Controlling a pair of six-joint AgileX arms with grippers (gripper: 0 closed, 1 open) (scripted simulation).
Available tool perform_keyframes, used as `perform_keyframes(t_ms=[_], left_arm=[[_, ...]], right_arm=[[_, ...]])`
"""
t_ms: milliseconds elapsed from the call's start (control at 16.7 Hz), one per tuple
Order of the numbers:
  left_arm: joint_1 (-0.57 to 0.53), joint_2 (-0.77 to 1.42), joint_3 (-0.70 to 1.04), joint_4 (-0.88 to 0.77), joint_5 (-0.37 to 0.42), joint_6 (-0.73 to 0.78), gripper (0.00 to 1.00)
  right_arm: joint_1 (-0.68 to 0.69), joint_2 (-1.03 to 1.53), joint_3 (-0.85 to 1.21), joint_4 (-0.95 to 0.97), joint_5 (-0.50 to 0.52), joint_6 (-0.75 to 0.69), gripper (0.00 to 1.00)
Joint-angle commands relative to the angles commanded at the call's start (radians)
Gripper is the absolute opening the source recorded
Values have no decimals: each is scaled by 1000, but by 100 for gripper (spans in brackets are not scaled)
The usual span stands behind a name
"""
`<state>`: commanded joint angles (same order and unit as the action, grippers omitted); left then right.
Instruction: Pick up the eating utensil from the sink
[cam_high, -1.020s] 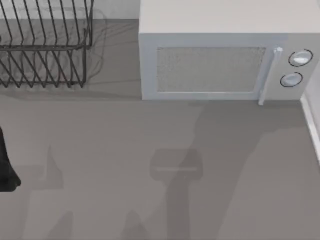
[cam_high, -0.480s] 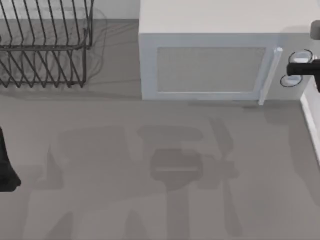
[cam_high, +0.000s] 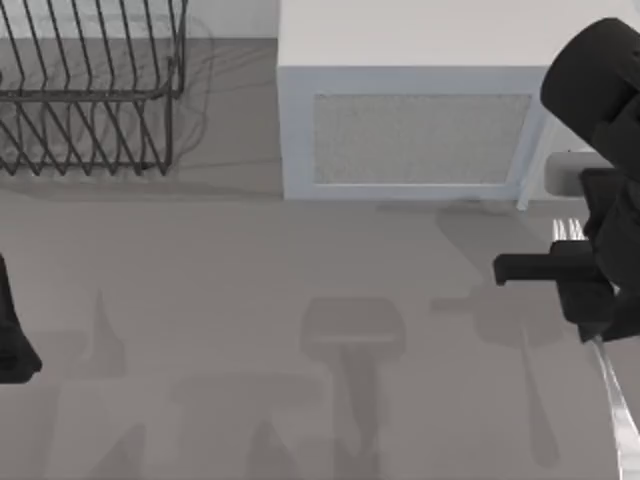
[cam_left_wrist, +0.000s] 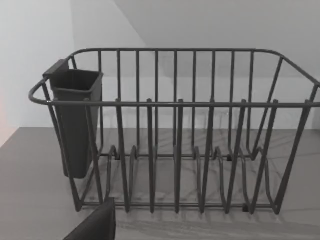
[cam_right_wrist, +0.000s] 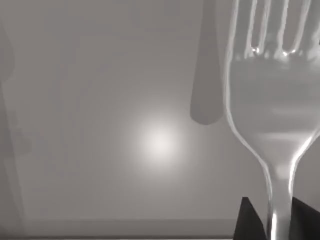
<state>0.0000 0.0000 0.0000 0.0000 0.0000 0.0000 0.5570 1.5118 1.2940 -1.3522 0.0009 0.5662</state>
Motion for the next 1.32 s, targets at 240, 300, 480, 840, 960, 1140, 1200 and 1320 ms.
perform_keyframes(t_ms=[240, 300, 480, 840, 960, 1140, 1200, 1320], left_arm=[[0, 0, 0, 0, 0, 0, 100], [0, 0, 0, 0, 0, 0, 100], [0, 0, 0, 0, 0, 0, 100], [0, 0, 0, 0, 0, 0, 100], [0, 0, 0, 0, 0, 0, 100], [0, 0, 0, 0, 0, 0, 100], [0, 0, 0, 0, 0, 0, 100], [0, 0, 0, 0, 0, 0, 100]], right_arm=[[-2, 3, 1, 1, -1, 2, 0], [-2, 4, -2, 4, -1, 2, 0], [0, 17, -67, 74, -1, 3, 0], [6, 69, -302, 384, -1, 7, 0], [7, 82, -353, 437, -1, 9, 0], [8, 85, -365, 449, -1, 9, 0], [8, 85, -365, 449, -1, 9, 0], [8, 85, -365, 449, -1, 9, 8]])
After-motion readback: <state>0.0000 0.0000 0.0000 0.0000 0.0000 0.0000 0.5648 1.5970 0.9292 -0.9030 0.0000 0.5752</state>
